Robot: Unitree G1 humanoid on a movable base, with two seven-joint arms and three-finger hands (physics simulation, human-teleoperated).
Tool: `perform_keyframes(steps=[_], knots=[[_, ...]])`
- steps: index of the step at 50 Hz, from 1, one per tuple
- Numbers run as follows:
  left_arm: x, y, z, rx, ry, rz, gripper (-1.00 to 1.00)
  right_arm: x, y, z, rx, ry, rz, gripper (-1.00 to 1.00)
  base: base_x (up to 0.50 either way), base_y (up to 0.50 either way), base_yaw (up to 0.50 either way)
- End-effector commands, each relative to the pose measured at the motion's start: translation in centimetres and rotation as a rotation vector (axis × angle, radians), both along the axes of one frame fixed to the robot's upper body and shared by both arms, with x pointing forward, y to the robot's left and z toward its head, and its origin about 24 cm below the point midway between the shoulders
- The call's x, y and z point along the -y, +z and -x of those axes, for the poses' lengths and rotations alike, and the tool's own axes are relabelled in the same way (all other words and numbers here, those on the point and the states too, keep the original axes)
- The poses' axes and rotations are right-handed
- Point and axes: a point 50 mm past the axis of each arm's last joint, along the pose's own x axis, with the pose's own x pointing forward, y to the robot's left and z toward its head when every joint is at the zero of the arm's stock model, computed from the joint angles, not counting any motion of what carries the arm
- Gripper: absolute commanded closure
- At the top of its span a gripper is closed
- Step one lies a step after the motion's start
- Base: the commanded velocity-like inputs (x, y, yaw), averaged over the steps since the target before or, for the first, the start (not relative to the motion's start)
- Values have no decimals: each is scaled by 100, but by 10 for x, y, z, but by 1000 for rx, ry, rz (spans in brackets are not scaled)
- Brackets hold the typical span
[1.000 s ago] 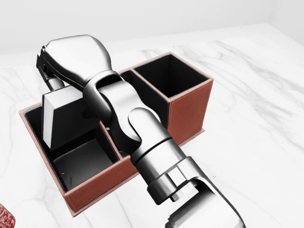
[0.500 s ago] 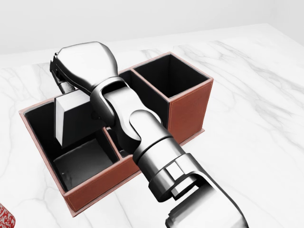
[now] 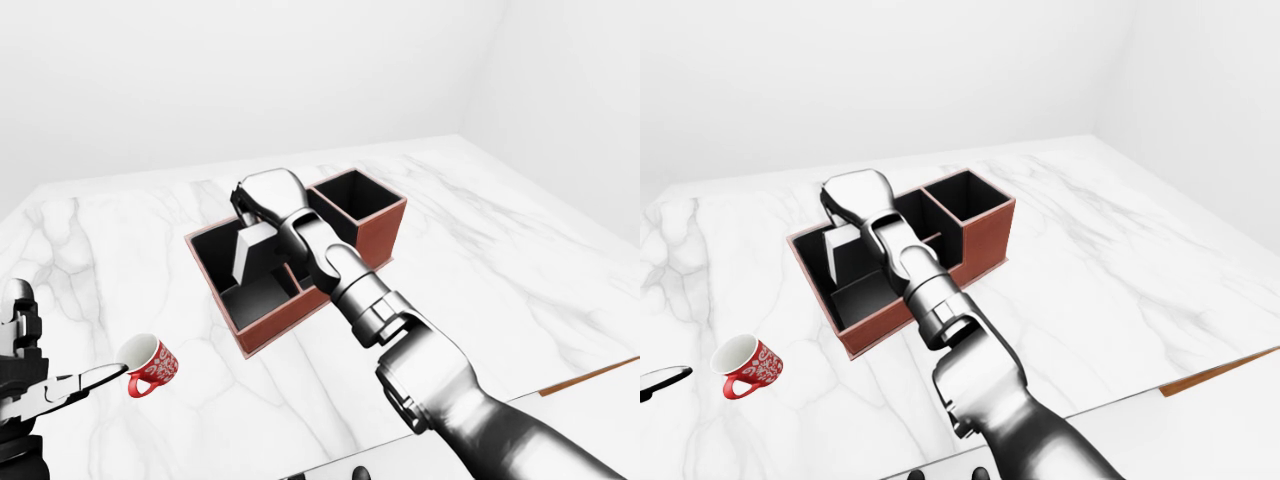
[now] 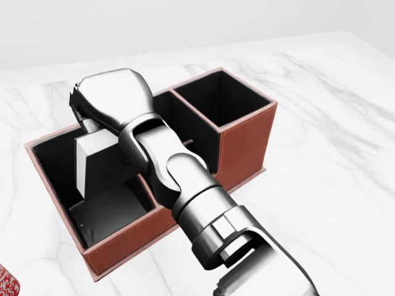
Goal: Pick up the book and place it in the left compartment of the caddy.
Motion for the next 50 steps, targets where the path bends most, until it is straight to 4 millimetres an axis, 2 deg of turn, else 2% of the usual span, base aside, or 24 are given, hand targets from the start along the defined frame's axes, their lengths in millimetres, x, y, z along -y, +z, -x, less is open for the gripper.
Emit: perform_keyframes(steps=[1,4,23,50], knots=[[0,0,0,1,0,1,-100,-5,11,5,43,16,-52,100,0,0,0],[0,0,0,2,0,1,-100,-7,12,6,43,23,-53,100,0,0,0],[-1,-4,1,-10,0,12,-100,-9,-13,8,36,5,-14,100,0,0,0],[-3,-6,4,-14,6,20,-100,-12,-26,11,48,5,5,100,0,0,0]])
